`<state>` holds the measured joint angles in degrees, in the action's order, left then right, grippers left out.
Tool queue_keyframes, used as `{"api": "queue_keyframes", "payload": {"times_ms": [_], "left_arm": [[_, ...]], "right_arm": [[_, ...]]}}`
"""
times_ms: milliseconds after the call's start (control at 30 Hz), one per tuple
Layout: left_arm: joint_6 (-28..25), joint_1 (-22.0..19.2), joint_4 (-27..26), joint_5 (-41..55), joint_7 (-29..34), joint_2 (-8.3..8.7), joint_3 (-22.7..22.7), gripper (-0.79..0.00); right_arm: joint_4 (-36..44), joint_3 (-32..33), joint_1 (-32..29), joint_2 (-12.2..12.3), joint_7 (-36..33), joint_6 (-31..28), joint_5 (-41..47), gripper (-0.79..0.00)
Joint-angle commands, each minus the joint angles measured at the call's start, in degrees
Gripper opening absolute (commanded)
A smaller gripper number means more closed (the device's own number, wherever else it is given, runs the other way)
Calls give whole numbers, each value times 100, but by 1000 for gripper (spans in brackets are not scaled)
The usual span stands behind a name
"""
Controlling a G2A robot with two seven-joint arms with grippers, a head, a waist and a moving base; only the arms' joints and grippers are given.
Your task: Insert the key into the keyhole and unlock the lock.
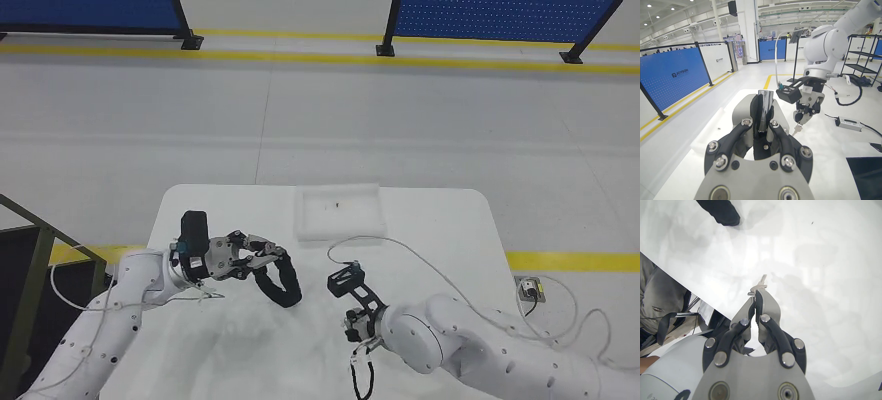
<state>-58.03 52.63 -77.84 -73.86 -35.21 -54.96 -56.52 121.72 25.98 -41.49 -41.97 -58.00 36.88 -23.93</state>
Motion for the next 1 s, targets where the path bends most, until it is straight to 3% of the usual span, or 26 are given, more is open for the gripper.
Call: {"api": "queue_keyframes", "payload": {"times_ms": [0, 233, 500, 667, 967], "left_arm": [[3, 13, -21, 61, 107, 44, -43, -785], [3, 104, -4, 417, 400, 247, -252, -785], [3, 281, -105, 753, 693, 443, -433, -785], [3, 358, -229, 898, 847, 536, -538, -785], [3, 358, -229, 898, 847, 536, -538, -785]], "right_arm": [[-52, 157, 104, -22, -12, -59, 62, -785], [-785, 462, 564, -267, 169, -22, 304, -785], [-2133, 221, 1353, -898, 407, -415, 806, -785], [-2133, 221, 1353, -898, 407, -415, 806, -785], [-2133, 221, 1353, -898, 407, -415, 806, -785]]}}
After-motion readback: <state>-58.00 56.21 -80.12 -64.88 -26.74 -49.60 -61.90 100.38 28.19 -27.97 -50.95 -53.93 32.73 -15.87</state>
